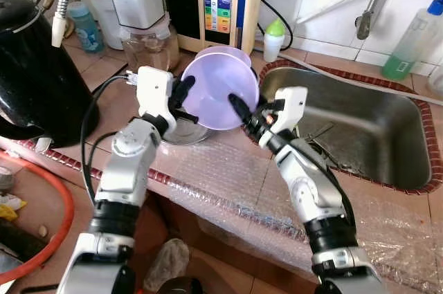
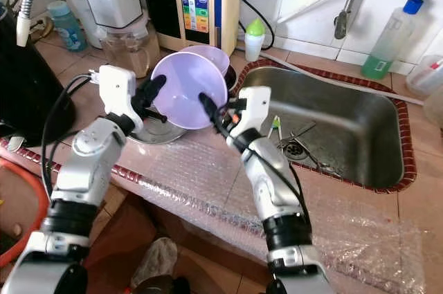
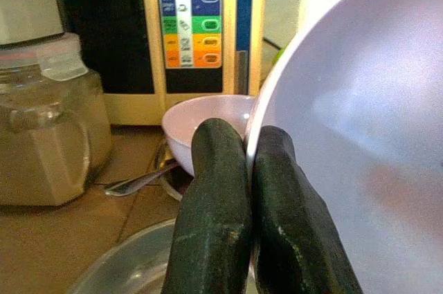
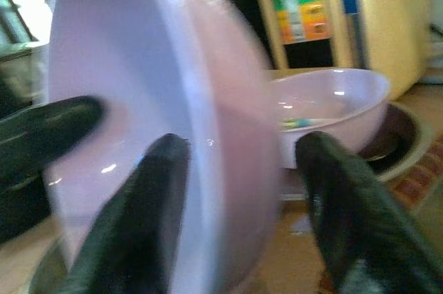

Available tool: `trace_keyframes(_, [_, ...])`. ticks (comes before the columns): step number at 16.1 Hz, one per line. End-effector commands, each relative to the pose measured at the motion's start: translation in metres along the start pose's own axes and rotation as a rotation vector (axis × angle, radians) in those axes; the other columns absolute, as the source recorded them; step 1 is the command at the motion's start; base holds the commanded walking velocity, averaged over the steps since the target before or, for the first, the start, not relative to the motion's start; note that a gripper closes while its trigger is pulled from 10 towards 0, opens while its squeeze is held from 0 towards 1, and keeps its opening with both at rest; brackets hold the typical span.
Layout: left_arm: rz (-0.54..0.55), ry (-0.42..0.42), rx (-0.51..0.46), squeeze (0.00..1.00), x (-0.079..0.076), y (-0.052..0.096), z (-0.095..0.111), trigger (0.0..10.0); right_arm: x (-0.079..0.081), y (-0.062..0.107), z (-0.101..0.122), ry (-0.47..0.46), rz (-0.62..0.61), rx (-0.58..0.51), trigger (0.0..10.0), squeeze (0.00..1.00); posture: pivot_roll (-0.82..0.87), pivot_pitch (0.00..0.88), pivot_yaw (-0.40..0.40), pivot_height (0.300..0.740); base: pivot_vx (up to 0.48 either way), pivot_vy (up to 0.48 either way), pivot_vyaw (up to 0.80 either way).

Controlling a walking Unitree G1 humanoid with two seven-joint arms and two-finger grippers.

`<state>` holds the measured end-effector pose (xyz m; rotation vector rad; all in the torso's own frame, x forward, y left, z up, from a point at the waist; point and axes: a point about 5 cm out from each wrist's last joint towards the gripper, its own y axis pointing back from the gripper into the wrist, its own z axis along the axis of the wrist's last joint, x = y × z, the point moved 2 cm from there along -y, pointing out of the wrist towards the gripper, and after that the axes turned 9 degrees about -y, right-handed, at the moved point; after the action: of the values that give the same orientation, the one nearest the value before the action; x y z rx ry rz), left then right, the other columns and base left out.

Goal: Kitchen organization

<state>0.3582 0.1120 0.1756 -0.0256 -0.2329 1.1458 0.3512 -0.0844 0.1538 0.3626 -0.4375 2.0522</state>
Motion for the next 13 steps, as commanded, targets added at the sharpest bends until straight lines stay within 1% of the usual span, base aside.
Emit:
trace_keyframes(1, [-0.011, -0.013, -0.036, 0.00, -0.003, 0.000, 0.007, 0.0, -0.015, -0.001, 0.001, -0.004, -0.109, 0.016, 0.0, 0.00, -0.01, 0.000, 0.029, 0.740, 0.000, 0.000, 0.00])
trace_keyframes(3, [-0.013, -0.020, -0.044, 0.00, -0.007, 0.000, 0.007, 0.0, -0.033, -0.001, 0.004, -0.029, -0.247, 0.028, 0.0, 0.00, -0.01, 0.000, 0.027, 0.740, 0.000, 0.000, 0.00])
trace_keyframes(4, [-0.016, -0.028, -0.052, 0.00, -0.009, 0.000, 0.008, 0.0, -0.036, -0.002, 0.008, -0.044, -0.272, 0.021, 0.0, 0.00, -0.01, 0.000, 0.025, 0.740, 0.000, 0.000, 0.00])
trace_keyframes(5, [-0.011, -0.038, -0.059, 0.00, -0.013, -0.001, 0.009, 2.1, -0.041, -0.003, 0.014, -0.052, -0.317, 0.018, 0.0, 0.00, -0.02, 0.000, 0.024, 0.740, 0.000, 0.000, 0.00])
trace_keyframes(6, [-0.012, -0.034, -0.058, 0.00, -0.017, -0.002, 0.008, 2.7, -0.046, -0.003, 0.016, -0.050, -0.366, 0.025, 0.0, 0.00, -0.02, 0.000, 0.022, 0.740, 0.000, 0.000, 0.00])
trace_keyframes(7, [-0.019, -0.030, -0.058, 0.00, -0.020, -0.002, 0.008, 2.3, -0.049, -0.002, 0.016, -0.056, -0.392, 0.030, 0.0, 0.00, -0.02, 0.000, 0.021, 0.740, 0.000, 0.000, 0.00])
trace_keyframes(9, [-0.023, -0.032, -0.062, 0.00, -0.023, -0.003, 0.008, 2.1, -0.054, 0.000, 0.015, -0.050, -0.445, 0.035, 0.0, 0.00, -0.02, 0.000, 0.020, 0.740, 0.000, 0.000, 0.00])
trace_keyframes(10, [-0.005, -0.025, -0.055, 0.00, -0.022, -0.002, 0.005, 4.8, -0.061, 0.006, 0.009, -0.061, -0.502, 0.039, 0.0, 0.00, -0.02, 0.000, 0.037, 0.740, 0.000, 0.000, 0.00])
trace_keyframes(11, [-0.002, -0.023, -0.053, 0.00, -0.022, -0.002, 0.004, 4.8, -0.062, 0.007, 0.008, -0.064, -0.510, 0.040, 0.0, 0.00, -0.02, 0.000, 0.037, 0.740, 0.000, 0.000, 0.00])
trace_keyframes(12, [-0.004, -0.012, -0.036, 0.00, -0.024, -0.002, -0.002, 6.4, -0.065, 0.009, 0.008, -0.066, -0.537, 0.032, 0.0, 0.00, -0.02, 0.000, 0.046, 0.740, 0.000, 0.000, 0.00])
trace_keyframes(13, [-0.008, -0.009, -0.031, 0.00, -0.026, -0.002, -0.003, 8.9, -0.067, 0.011, 0.008, -0.069, -0.554, 0.026, 0.0, 0.00, -0.02, 0.000, 0.048, 0.740, 0.000, 0.000, 0.00])
